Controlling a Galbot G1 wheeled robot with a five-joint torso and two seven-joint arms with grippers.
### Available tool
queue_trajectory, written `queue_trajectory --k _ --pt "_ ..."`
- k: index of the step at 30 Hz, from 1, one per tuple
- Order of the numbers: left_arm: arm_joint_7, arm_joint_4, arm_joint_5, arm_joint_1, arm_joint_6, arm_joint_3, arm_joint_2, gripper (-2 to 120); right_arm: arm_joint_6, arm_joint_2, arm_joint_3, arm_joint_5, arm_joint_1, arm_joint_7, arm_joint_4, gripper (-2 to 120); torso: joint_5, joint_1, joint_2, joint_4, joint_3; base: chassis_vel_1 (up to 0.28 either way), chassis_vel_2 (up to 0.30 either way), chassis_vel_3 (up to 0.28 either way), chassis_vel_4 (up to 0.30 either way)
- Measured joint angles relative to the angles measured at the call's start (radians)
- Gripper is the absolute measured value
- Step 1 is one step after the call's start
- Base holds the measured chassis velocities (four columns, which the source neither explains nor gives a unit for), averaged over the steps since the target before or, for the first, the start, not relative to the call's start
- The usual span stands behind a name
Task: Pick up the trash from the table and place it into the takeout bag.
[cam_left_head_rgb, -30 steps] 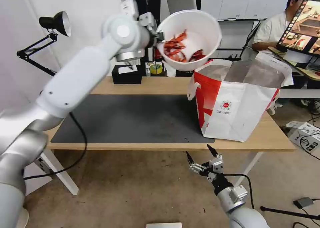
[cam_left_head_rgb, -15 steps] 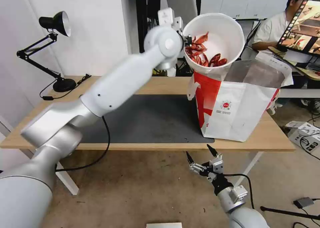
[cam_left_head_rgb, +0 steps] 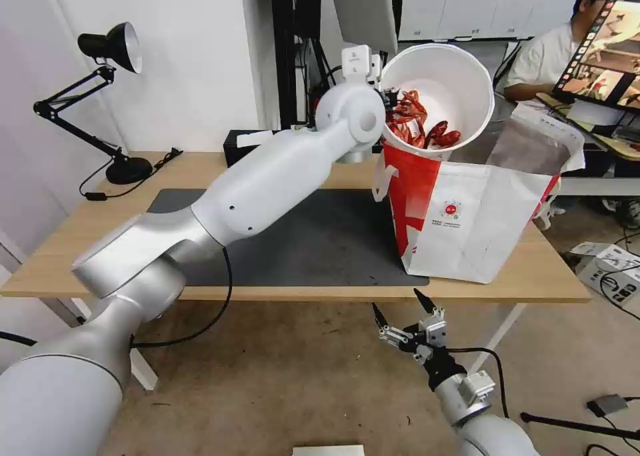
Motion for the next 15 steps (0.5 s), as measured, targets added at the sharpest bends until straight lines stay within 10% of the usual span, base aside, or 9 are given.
queue_trajectory --k 15 --pt "0.023 -0.026 0.063 0.020 -0.015 0.073 -0.009 0 0.000 0.000 0.000 0.000 0.000 0.000 0.000 100 0.0000 0.000 0.000 -0.0002 0.000 0.000 0.000 0.000 0.000"
